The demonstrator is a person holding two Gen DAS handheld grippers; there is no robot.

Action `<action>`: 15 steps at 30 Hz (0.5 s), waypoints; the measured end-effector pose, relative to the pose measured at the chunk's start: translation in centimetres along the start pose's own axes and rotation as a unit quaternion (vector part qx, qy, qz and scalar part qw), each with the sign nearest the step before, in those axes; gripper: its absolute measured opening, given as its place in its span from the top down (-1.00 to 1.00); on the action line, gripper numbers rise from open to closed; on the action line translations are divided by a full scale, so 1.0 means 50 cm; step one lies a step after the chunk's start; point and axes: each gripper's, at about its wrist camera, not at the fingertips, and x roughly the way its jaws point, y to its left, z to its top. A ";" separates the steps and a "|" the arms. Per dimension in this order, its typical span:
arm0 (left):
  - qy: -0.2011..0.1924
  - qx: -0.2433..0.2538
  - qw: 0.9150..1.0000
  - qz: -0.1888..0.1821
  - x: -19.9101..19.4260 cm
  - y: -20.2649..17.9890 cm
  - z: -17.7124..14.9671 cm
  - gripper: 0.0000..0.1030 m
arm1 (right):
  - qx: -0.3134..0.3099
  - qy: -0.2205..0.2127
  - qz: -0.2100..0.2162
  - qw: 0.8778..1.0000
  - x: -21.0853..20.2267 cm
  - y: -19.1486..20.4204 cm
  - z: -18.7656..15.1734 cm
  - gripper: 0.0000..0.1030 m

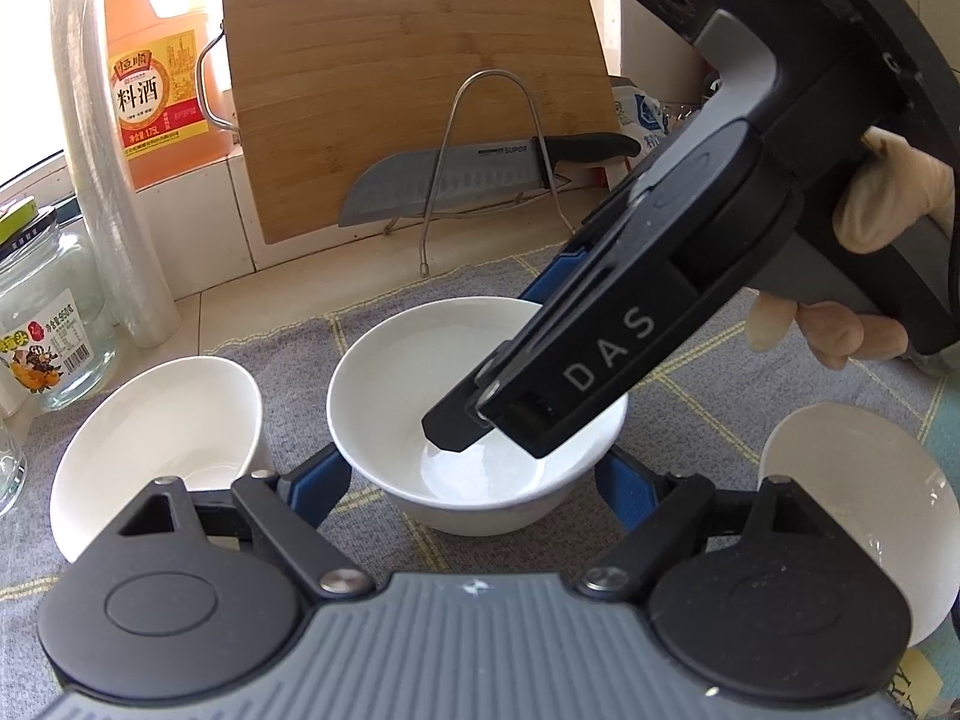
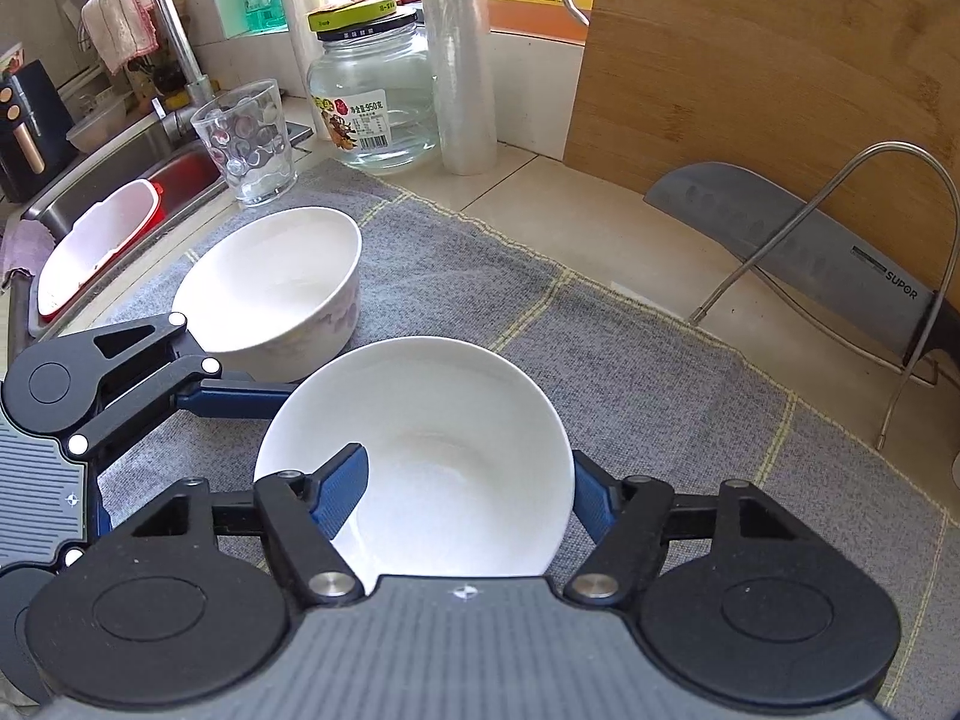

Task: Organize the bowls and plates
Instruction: 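Lower the pink-flower bowl into the plain white bowl with the right tool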

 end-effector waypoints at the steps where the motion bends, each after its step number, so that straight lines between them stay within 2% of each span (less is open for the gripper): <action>1: 0.000 0.000 1.000 0.000 0.000 0.000 0.000 -0.70 | 0.000 0.000 0.001 1.000 0.000 0.000 0.000 -0.48; 11: 0.003 0.009 1.000 -0.012 0.001 0.003 0.001 -0.71 | 0.037 0.005 0.032 0.999 -0.011 -0.021 0.002 -0.48; 15: 0.000 0.011 1.000 -0.020 -0.005 0.004 0.006 -0.71 | 0.046 0.007 0.032 0.998 -0.015 -0.022 0.001 -0.48</action>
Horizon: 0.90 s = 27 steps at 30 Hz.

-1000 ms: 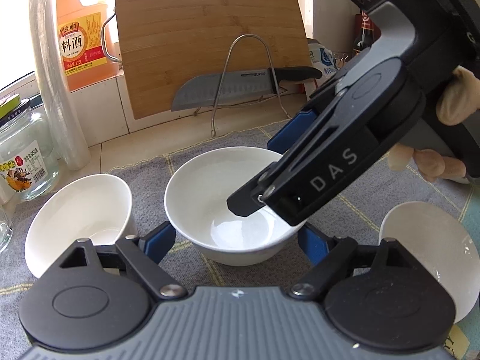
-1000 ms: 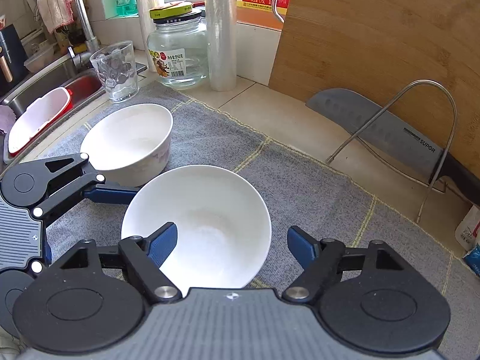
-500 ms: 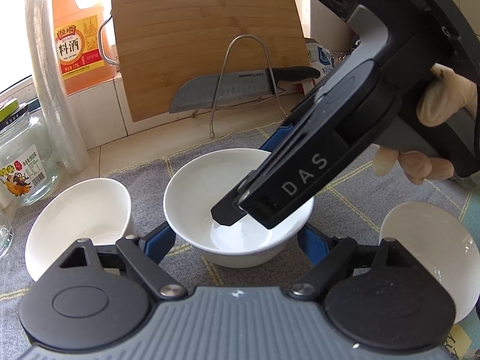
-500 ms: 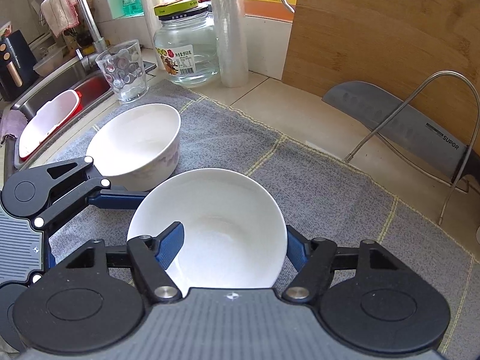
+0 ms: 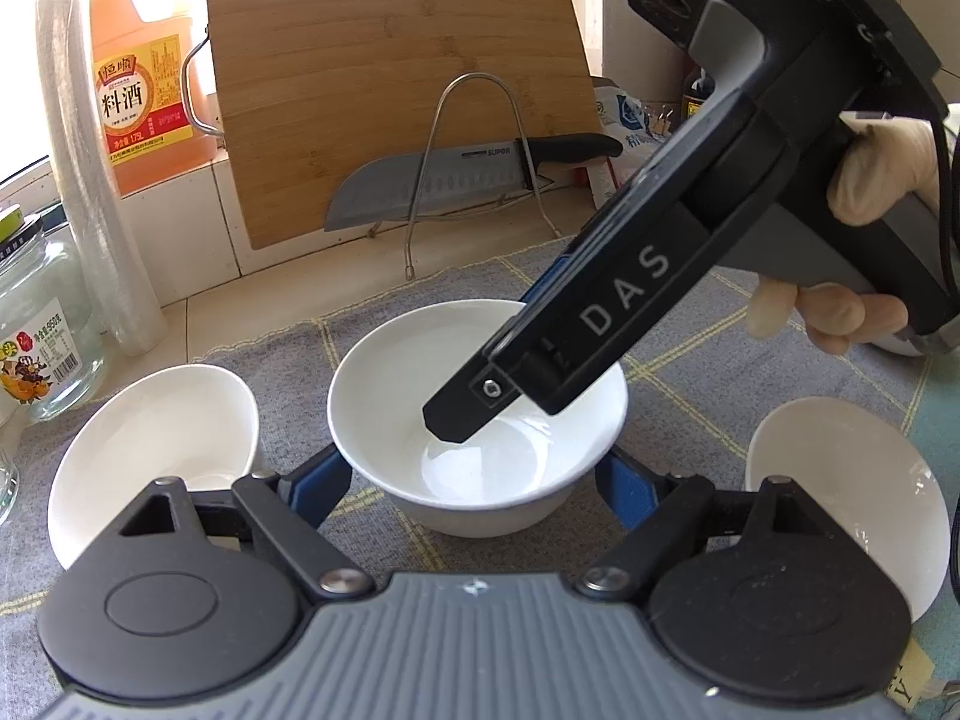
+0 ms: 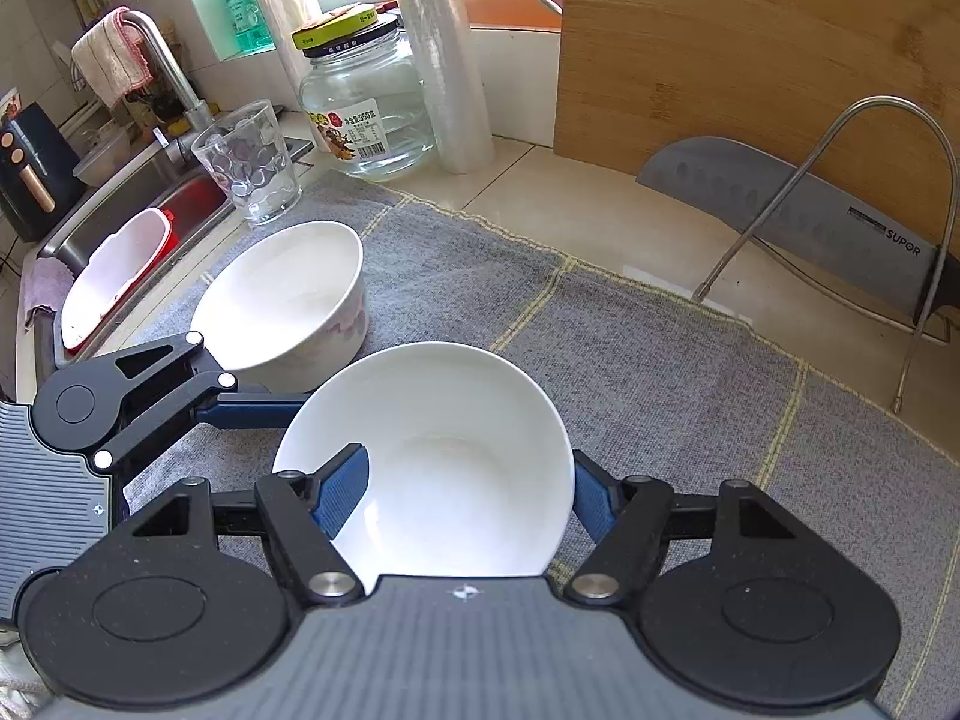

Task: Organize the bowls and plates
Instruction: 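Lower the pink-flower bowl into the plain white bowl with the right tool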

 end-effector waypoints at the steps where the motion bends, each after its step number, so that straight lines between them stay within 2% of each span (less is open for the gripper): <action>1: -0.001 0.003 1.000 -0.001 -0.002 0.000 0.002 -0.71 | 0.002 0.000 -0.001 1.000 -0.002 0.000 0.000 -0.47; 7: -0.003 0.011 1.000 -0.008 -0.021 -0.003 0.015 -0.70 | 0.023 -0.012 0.010 1.000 -0.032 -0.003 0.000 -0.48; 15: -0.012 0.030 0.999 -0.017 -0.063 -0.029 0.029 -0.71 | 0.033 -0.029 0.002 0.999 -0.087 0.016 -0.019 -0.48; 27: -0.024 0.050 0.998 -0.044 -0.128 -0.088 0.025 -0.71 | 0.040 -0.054 -0.020 0.998 -0.174 0.053 -0.086 -0.48</action>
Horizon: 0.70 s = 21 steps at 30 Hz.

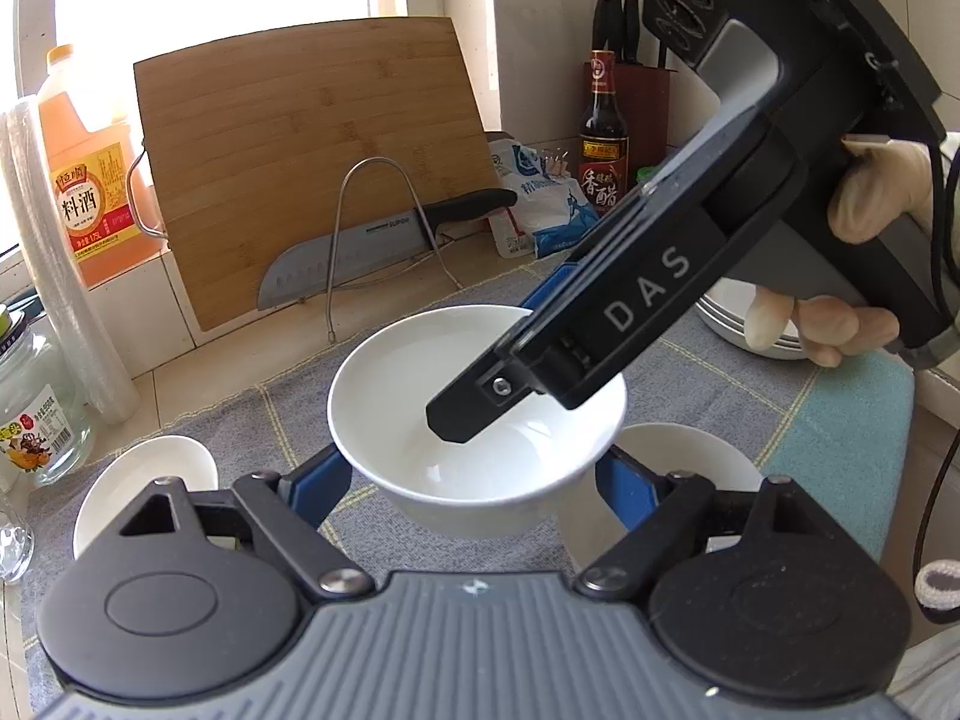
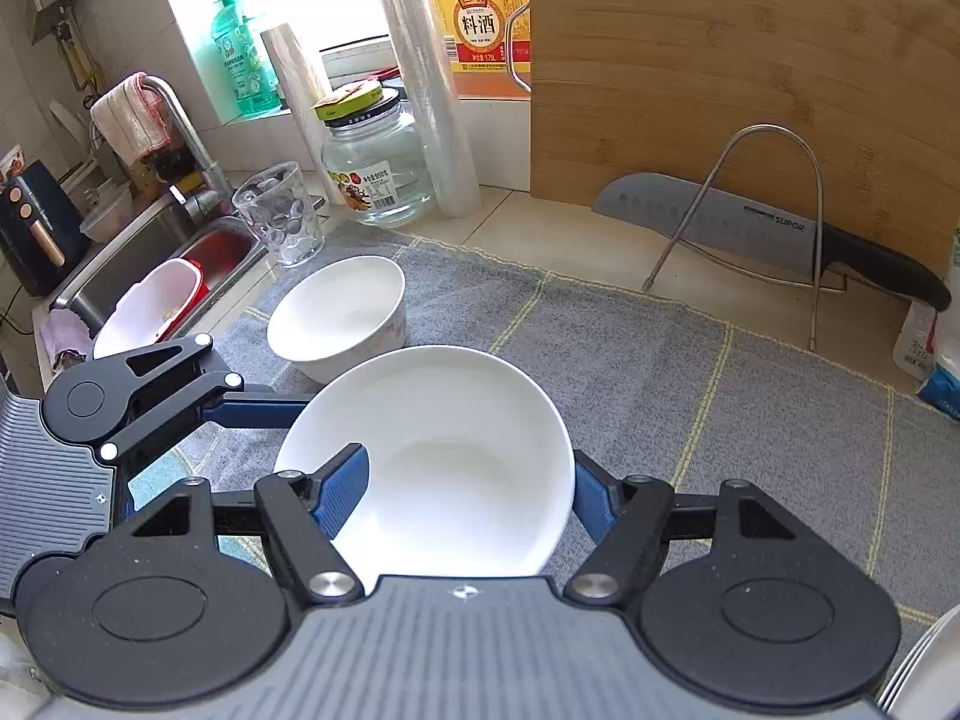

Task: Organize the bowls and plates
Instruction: 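Lower the pink-flower bowl into the plain white bowl with the right tool, then press the held bowl down into the plain white bowl with the right tool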

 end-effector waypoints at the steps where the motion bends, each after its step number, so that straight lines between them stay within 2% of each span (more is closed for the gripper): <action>1: 0.000 0.001 1.000 -0.003 -0.003 -0.006 0.000 -0.71 | 0.002 -0.002 -0.001 1.000 -0.007 0.001 -0.007 -0.48; 21: 0.016 0.036 0.998 -0.050 -0.025 -0.108 -0.029 -0.71 | 0.038 -0.005 -0.036 0.999 -0.088 0.014 -0.134 -0.48</action>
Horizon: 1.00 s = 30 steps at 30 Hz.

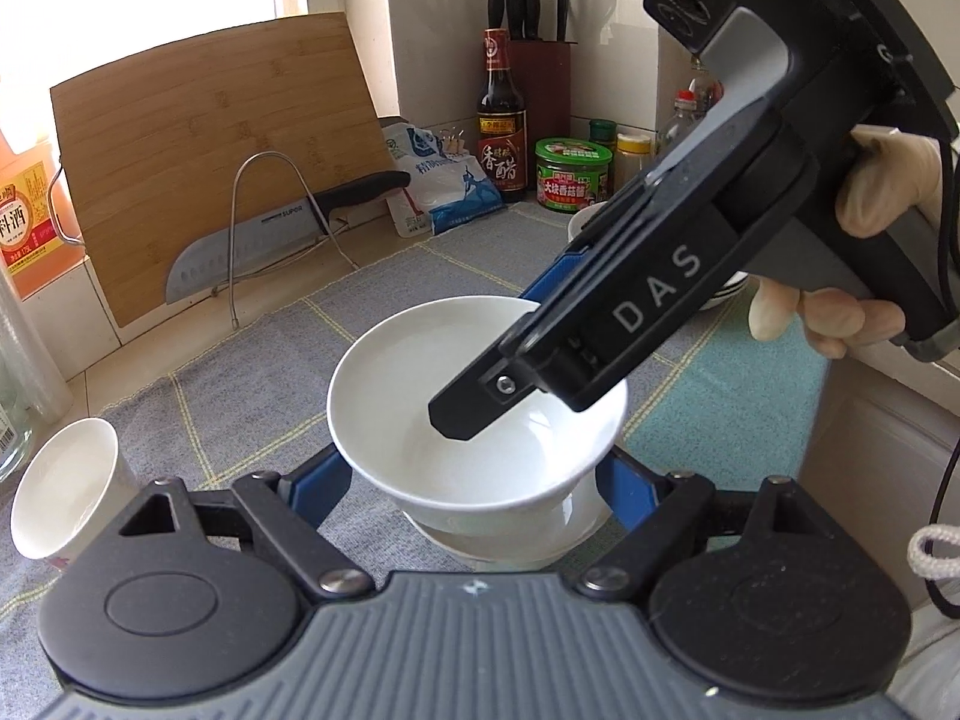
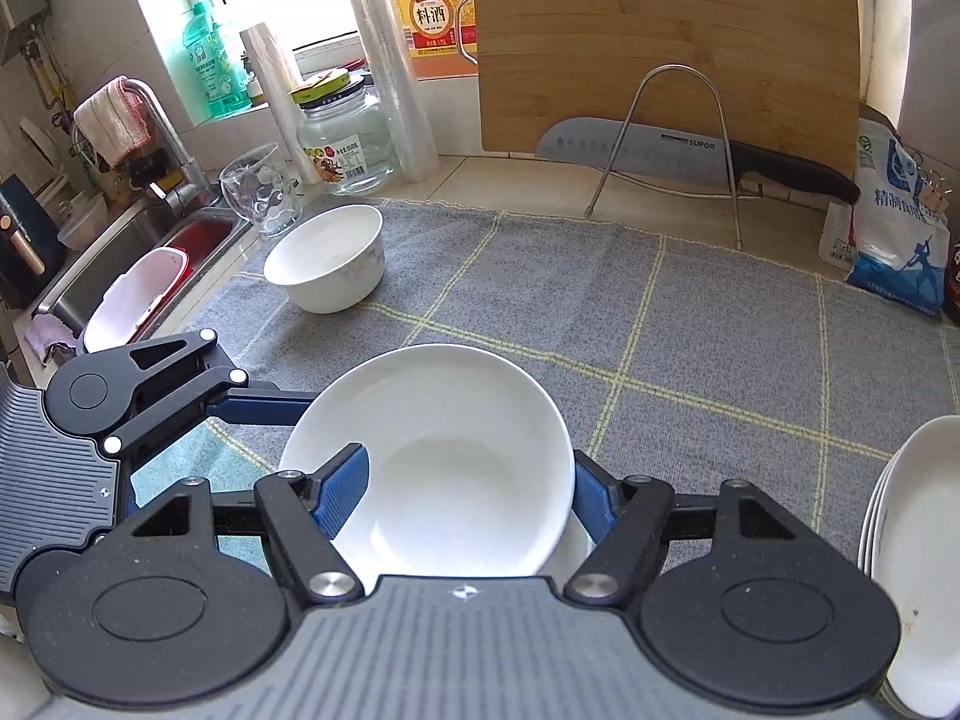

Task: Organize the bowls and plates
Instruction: 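Press the held bowl down into the plain white bowl with the right tool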

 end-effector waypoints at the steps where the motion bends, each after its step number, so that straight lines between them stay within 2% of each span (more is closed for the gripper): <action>1: 0.002 0.000 1.000 -0.002 0.002 -0.002 -0.002 -0.71 | 0.001 0.000 -0.001 1.000 0.000 0.000 -0.003 -0.48; 13: 0.018 0.000 1.000 -0.014 0.018 -0.016 -0.013 -0.71 | 0.003 0.010 -0.014 1.000 0.006 -0.004 -0.035 -0.48; 30: 0.025 -0.003 1.000 -0.015 0.031 -0.015 -0.013 -0.71 | -0.004 0.009 -0.029 1.000 0.013 -0.003 -0.041 -0.48</action>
